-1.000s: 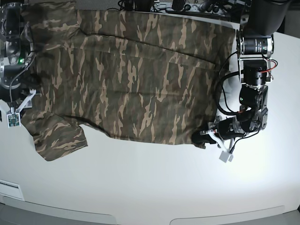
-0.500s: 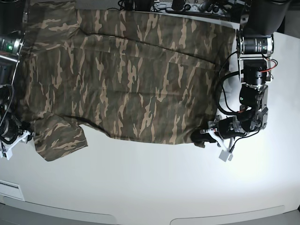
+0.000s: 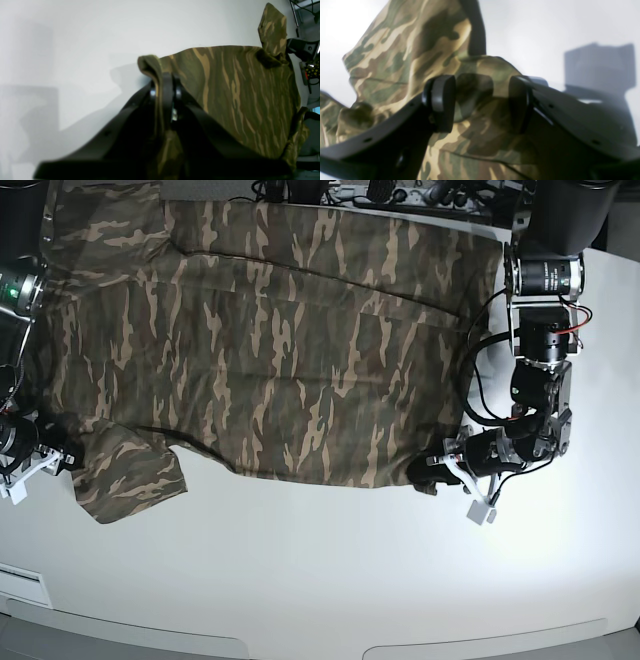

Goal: Fold the T-shirt properly
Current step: 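Lift the hem with both grippers and fold it toward the collar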

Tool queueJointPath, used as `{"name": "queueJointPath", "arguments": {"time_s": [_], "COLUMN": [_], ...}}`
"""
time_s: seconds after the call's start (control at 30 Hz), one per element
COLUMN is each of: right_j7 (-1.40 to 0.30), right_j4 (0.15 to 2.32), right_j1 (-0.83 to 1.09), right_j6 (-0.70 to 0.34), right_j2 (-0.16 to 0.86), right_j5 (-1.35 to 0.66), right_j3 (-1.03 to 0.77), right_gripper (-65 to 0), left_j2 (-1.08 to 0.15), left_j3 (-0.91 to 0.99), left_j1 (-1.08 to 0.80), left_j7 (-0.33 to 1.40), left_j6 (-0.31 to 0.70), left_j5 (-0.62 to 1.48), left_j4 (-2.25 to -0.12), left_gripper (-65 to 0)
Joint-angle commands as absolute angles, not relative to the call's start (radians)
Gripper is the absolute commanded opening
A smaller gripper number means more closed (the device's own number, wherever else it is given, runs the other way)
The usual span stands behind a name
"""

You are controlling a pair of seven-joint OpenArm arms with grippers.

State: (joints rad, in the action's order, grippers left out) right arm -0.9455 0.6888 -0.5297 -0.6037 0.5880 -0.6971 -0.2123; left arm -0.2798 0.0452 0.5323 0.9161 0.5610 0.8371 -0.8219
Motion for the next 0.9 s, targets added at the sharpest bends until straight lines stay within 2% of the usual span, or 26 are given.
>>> {"name": "queueJointPath", "arguments": {"time_s": [0.0,0.3,0.53,0.67,0.87], "right_j7": [-0.951,-0.916,-0.908,-0.904,-0.815], "right_j4": [0.703,0.707,0.707,0.707,0.707], "right_j1": [-0.554,-0.576,-0.620,-0.581,-0.484], "right_j6": [-0.621,-0.673,-0.584,-0.548,-0.546], "right_j2": [0.603,0.633,0.705,0.706,0.698], "right_j5": [-0.710,-0.710,-0.584,-0.545,-0.546], "right_j3": [-0.216,-0.216,-0.216,-0.216,-0.216], "right_gripper": [-29.1,-29.0,-29.0,-29.0,-29.0], "left_j2": [-0.286,-0.286,-0.286,-0.285,-0.286], "left_j3": [0.046,0.046,0.046,0.046,0.046], "left_j1": [0.560,0.560,0.560,0.560,0.560], "left_j7": [0.921,0.921,0.921,0.921,0.921], "left_j6": [0.569,0.569,0.569,0.569,0.569], "left_j5": [0.834,0.835,0.835,0.842,0.841], "left_j4": [-0.833,-0.833,-0.833,-0.833,-0.833], "left_gripper": [-65.0,-65.0,-65.0,-65.0,-65.0]}}
